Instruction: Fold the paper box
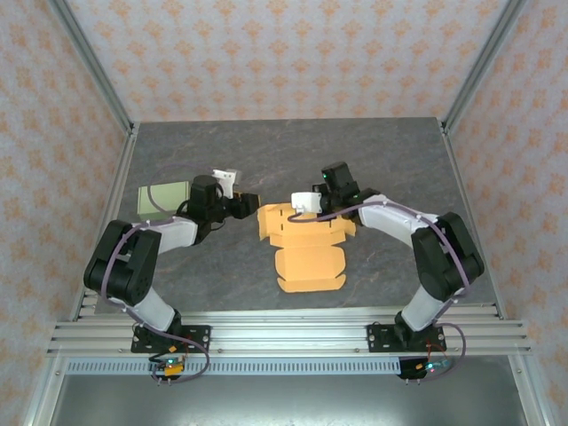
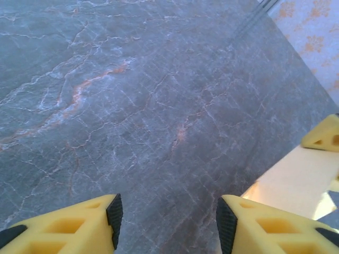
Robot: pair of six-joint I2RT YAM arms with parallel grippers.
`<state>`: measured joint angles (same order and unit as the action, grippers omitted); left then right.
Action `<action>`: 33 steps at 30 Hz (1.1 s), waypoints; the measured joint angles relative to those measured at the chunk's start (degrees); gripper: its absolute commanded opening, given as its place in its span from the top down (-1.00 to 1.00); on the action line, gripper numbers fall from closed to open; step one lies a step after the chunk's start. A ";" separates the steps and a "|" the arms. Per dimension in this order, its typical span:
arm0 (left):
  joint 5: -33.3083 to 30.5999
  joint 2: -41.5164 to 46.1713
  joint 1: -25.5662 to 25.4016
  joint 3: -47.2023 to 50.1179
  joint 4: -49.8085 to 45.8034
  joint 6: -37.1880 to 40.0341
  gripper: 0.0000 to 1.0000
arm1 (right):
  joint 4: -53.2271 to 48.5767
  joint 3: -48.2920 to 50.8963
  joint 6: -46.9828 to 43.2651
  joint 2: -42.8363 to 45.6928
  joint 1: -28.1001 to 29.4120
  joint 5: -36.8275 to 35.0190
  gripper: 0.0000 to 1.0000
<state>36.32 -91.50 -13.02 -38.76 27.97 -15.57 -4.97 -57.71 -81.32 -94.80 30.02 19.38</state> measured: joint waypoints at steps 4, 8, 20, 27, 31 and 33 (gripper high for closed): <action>-0.98 4.09 0.00 2.19 -0.31 -1.53 -0.59 | 6.47 4.00 -0.44 0.92 1.88 -2.91 0.84; -5.77 4.59 0.02 3.43 -1.16 -3.15 -0.59 | 9.79 6.27 -0.98 2.60 2.08 -3.96 0.87; -3.10 -0.70 -0.74 4.09 1.86 -7.28 -0.46 | 15.28 10.40 -2.38 6.62 2.10 -4.46 0.87; -0.11 -2.23 -3.93 4.11 6.10 -8.24 -0.05 | 18.53 13.09 -3.28 6.99 2.27 -5.55 0.88; 1.09 -2.40 -5.40 4.11 7.10 -8.24 0.03 | 21.00 14.60 -4.07 7.02 2.91 -7.52 0.88; 1.38 -2.40 -6.32 4.11 7.39 -8.22 0.06 | 23.37 15.58 -4.13 7.02 3.48 -7.89 0.87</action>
<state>37.69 -93.91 -19.33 -34.65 35.35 -23.79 18.39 -42.13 -85.45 -87.79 33.50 11.49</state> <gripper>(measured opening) 0.481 0.064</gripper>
